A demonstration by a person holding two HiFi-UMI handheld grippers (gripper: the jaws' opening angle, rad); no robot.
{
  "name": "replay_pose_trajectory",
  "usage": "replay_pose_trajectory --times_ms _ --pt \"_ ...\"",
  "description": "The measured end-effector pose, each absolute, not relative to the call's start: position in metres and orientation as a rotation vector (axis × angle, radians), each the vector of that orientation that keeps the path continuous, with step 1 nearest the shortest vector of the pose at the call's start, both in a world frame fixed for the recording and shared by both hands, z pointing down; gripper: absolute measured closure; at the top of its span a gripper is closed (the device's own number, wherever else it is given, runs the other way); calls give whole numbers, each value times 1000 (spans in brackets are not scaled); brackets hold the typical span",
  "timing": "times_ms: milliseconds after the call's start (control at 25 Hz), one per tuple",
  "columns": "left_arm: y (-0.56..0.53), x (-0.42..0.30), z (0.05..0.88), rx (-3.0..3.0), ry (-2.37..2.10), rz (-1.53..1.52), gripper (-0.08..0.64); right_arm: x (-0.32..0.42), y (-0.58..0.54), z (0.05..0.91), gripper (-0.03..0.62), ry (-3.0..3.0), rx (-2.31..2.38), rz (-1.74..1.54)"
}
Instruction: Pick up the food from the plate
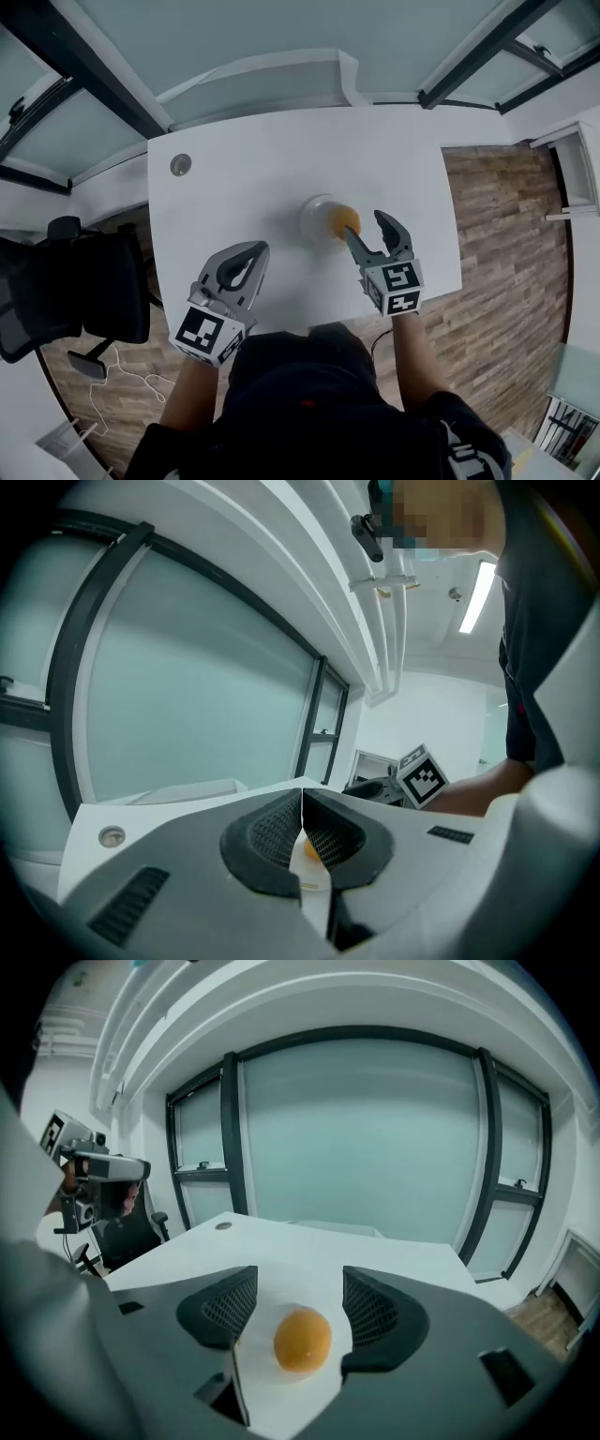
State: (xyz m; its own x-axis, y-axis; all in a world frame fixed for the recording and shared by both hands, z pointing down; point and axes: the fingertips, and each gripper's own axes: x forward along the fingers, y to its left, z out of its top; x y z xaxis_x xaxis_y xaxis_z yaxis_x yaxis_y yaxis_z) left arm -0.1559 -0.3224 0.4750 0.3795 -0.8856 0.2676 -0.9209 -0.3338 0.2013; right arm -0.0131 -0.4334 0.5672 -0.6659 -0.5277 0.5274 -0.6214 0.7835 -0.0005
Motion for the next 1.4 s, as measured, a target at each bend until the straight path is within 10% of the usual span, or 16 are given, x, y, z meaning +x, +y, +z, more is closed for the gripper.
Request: replay_pose_trajectory --times_ms 400,1400 --pt "-324 -165 510 2209 -1621 217 537 -28 -450 661 221 -2298 752 349" --pt "-301 -170 504 2183 -1648 216 537 -31 -462 654 221 -2231 862 266"
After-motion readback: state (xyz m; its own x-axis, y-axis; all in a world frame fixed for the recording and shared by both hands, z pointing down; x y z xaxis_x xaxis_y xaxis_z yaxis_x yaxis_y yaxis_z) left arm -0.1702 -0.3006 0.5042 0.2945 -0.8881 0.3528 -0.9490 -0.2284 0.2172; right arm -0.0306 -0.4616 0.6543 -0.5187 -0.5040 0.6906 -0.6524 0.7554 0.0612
